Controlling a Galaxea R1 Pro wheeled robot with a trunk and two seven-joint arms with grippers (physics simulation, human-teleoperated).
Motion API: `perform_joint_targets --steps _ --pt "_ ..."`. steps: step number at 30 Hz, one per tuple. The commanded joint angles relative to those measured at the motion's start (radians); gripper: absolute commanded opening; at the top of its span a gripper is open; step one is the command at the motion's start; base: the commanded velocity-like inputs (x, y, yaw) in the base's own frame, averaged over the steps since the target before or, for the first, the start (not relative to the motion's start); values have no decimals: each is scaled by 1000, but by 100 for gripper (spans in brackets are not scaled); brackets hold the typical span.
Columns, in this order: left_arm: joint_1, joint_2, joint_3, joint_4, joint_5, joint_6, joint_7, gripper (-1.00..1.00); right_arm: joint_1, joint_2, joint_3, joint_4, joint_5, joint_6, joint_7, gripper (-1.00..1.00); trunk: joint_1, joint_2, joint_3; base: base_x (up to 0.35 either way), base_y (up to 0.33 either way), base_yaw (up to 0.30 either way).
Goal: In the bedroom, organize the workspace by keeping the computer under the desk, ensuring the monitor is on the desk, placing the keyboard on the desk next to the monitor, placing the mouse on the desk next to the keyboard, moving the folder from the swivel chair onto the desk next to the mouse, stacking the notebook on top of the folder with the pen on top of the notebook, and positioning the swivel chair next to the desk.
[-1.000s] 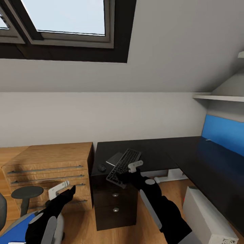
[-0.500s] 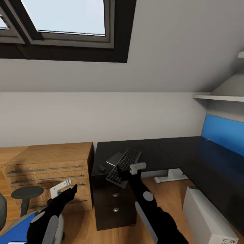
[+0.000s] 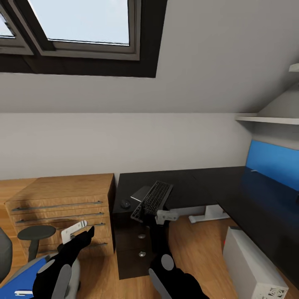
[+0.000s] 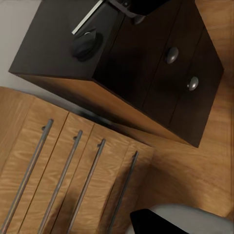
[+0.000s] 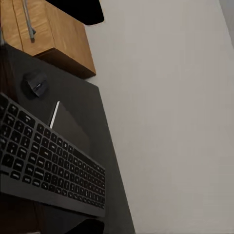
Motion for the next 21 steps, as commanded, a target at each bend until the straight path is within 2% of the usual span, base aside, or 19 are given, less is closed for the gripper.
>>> perform_joint_targets --steps 1,3,5,6,11,13,15,21 --pt "-1 -1 1 -1 10 4 7 100 -1 1 7 37 -23 -12 14 100 0 -1 -1 -19 0 0" --pt "-1 -1 1 -1 10 4 7 100 -1 2 9 57 -38 -17 20 100 0 -1 -1 -11 0 0" --pt "-1 -1 1 -1 10 4 7 100 -1 3 14 76 -78 -31 30 100 0 -1 -1 -4 0 0" --pt "-1 -1 1 -1 10 4 7 100 -1 3 15 79 -85 -40 37 100 0 -1 -1 -2 0 0" --pt "-1 -1 1 -1 10 4 7 100 -1 3 26 83 -95 -64 55 100 0 -1 -1 0 0 0" --pt "-1 -1 1 -1 10 4 7 100 -1 3 58 83 -97 -69 61 100 0 -1 -1 0 0 0" --pt "-1 -1 1 -1 10 5 7 100 -1 3 67 82 -98 -70 62 100 0 -1 -1 0 0 0" --pt "-1 -1 -1 -1 10 4 7 100 -1 2 77 80 -98 -75 63 100 0 -1 -1 0 0 0"
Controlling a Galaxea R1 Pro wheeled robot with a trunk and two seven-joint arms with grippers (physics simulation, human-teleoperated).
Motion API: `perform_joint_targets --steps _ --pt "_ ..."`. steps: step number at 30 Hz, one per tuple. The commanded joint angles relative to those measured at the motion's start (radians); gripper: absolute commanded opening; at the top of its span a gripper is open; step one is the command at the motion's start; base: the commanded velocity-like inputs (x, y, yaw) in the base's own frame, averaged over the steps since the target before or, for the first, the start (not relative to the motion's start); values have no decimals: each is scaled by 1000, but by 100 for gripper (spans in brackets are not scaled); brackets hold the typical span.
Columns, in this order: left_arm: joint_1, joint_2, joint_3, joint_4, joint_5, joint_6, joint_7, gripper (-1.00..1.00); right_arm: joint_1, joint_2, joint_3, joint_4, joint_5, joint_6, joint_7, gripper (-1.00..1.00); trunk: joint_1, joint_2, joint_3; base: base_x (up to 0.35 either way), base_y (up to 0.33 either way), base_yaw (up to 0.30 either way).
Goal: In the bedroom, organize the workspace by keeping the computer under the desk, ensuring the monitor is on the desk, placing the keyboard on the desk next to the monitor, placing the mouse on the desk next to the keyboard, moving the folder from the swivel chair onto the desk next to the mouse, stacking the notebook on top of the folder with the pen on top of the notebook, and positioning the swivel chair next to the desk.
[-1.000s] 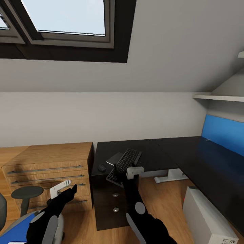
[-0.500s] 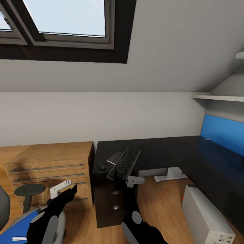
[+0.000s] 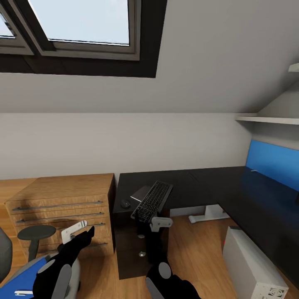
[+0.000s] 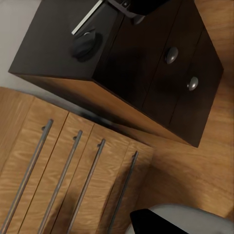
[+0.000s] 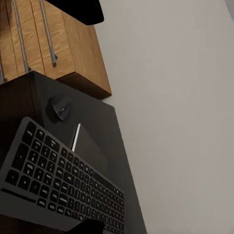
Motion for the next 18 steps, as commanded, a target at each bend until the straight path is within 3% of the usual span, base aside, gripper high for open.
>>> perform_joint_targets --steps 1,18 --pt "-1 -1 0 -1 11 4 7 100 -1 -1 4 0 -9 -7 -4 100 0 -1 -1 0 0 0" --pt "-1 -1 1 -1 12 6 7 100 -1 0 10 2 -7 -7 -2 100 0 -1 -1 -71 -43 0"
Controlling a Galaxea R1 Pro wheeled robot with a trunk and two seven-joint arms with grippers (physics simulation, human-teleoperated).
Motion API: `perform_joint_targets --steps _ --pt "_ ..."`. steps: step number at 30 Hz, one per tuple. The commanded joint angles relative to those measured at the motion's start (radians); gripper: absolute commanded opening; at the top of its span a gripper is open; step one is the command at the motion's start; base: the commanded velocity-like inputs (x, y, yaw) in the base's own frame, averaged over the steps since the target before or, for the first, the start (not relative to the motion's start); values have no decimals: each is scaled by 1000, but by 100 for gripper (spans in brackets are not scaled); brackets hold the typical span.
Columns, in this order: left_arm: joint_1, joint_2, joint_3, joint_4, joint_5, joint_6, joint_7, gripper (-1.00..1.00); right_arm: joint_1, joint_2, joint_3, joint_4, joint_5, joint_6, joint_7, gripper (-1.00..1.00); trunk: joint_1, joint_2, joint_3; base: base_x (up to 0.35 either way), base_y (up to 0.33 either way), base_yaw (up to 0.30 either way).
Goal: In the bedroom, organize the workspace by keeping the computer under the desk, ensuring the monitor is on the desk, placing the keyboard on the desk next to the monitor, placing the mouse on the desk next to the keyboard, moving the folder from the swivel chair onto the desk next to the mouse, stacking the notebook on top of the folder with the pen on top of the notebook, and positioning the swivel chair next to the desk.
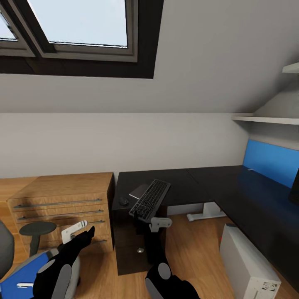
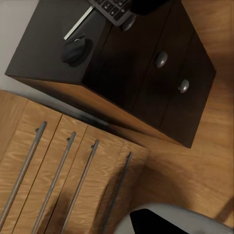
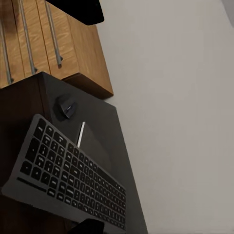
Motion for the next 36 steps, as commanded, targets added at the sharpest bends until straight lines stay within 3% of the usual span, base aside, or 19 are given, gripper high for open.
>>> perform_joint_targets --steps 1,24,27,33,34,36 --pt "-1 -1 1 -1 11 4 7 100 -1 -1 4 1 -9 -6 -4 100 0 -1 -1 -89 -5 0" --pt "-1 -1 2 -2 11 5 7 100 -1 -1 14 19 -11 -5 5 100 0 -1 -1 -157 0 0" --pt "-1 -1 4 -4 12 5 7 100 -1 2 12 57 -30 -5 5 100 0 -1 -1 -21 0 0" --pt "-1 -2 2 -9 12 6 7 100 -4 2 1 86 -167 -3 25 100 11 -22 -11 -6 0 0" --pt "-1 -2 1 -10 12 6 7 100 -6 2 0 97 -218 -2 41 100 15 -29 -14 -2 0 0" --pt "-1 -3 1 -10 12 6 7 100 -7 2 -2 116 -270 -3 62 100 23 -43 -20 -1 0 0"
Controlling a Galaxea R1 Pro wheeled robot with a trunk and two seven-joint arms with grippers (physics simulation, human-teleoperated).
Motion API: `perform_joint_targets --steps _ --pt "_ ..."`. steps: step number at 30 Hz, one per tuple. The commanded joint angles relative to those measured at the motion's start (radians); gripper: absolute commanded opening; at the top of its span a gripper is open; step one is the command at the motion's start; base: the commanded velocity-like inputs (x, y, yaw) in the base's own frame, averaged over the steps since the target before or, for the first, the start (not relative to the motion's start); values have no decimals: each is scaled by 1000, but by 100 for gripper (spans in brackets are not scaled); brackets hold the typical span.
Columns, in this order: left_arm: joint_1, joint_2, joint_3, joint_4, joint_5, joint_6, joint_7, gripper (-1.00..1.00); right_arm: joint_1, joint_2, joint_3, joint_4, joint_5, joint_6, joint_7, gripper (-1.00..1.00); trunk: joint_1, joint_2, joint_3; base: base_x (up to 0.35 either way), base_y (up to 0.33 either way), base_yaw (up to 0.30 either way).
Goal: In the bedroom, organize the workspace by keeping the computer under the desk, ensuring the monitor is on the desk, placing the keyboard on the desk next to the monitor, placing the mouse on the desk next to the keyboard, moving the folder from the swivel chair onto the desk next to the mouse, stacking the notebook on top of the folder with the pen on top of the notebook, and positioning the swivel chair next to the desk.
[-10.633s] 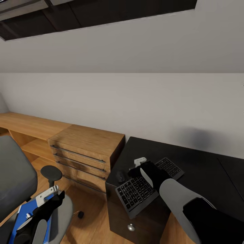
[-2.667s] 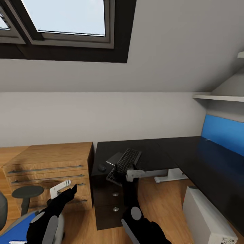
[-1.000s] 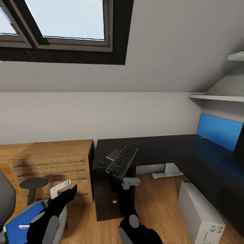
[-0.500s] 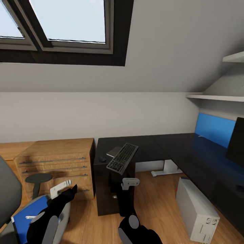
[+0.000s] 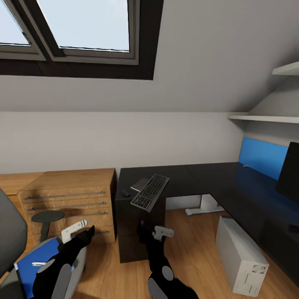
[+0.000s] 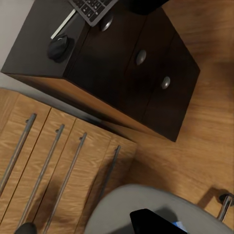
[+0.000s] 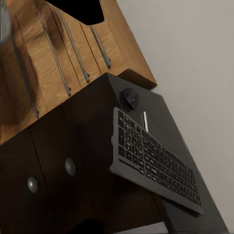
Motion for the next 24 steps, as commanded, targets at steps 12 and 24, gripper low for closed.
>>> perform_joint_targets --steps 12,24 --pt "-1 -1 -3 -2 27 5 7 100 -35 0 -86 175 -322 2 284 100 46 -85 -39 0 0 0" --pt "-1 -1 0 -2 28 4 7 100 -36 0 -89 202 -327 -3 333 100 92 -169 -76 0 0 0"
